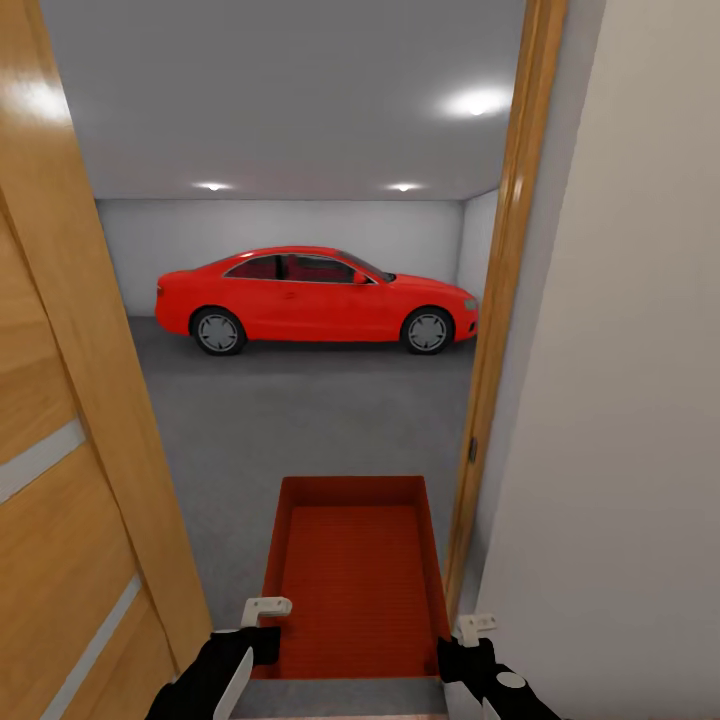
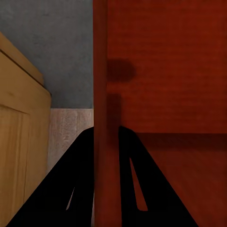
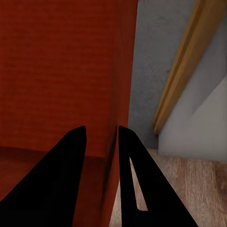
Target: Move the two storage containers from the living room to the garage. In the garage, place one container on the floor and stack the other container on top of it (either order is fine).
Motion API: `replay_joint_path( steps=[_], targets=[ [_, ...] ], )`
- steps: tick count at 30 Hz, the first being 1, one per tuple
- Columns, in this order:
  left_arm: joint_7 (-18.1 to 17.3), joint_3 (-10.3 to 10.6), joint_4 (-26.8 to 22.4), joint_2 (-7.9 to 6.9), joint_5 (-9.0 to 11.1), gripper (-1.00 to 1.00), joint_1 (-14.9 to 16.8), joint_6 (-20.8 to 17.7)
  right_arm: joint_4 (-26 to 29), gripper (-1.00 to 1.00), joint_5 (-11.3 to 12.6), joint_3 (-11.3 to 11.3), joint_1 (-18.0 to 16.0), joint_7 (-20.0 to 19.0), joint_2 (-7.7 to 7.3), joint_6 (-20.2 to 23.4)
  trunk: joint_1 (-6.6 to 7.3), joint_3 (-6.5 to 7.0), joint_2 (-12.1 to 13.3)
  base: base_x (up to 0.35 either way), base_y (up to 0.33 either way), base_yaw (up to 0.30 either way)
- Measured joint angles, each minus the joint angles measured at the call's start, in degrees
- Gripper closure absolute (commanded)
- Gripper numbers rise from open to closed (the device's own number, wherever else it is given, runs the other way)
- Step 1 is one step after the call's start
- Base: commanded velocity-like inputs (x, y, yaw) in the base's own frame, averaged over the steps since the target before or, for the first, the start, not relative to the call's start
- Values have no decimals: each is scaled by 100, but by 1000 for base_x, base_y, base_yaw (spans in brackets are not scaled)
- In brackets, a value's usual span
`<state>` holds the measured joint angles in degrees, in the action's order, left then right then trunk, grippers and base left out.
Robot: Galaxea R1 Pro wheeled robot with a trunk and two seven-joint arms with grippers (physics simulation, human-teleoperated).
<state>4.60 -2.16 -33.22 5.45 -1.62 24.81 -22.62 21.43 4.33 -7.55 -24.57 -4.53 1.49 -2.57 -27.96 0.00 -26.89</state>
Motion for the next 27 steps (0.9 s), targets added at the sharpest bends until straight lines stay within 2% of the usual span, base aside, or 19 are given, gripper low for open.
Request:
replay_joint_path(
  steps=[8, 15, 23, 27],
  targets=[
    [0, 6, 0, -1, 7, 100, 0, -1, 0, 100, 15, -15, 0, 1, -3, 0, 0, 0, 0, 0, 3, 0],
    [0, 13, -1, -5, 12, 100, 0, -2, 0, 100, 14, -14, 0, 1, -2, 0, 1, 0, 0, 45, 145, 0],
    [0, 3, 0, -1, 4, 100, 0, -1, 0, 100, 7, -6, 0, 0, -1, 0, 0, 0, 0, 9, 15, 0],
    [-1, 12, -1, -5, 12, 100, 0, 0, 0, 100, 3, -3, 0, 1, 0, -1, 2, 0, -1, 161, 0, 0]
  ],
)
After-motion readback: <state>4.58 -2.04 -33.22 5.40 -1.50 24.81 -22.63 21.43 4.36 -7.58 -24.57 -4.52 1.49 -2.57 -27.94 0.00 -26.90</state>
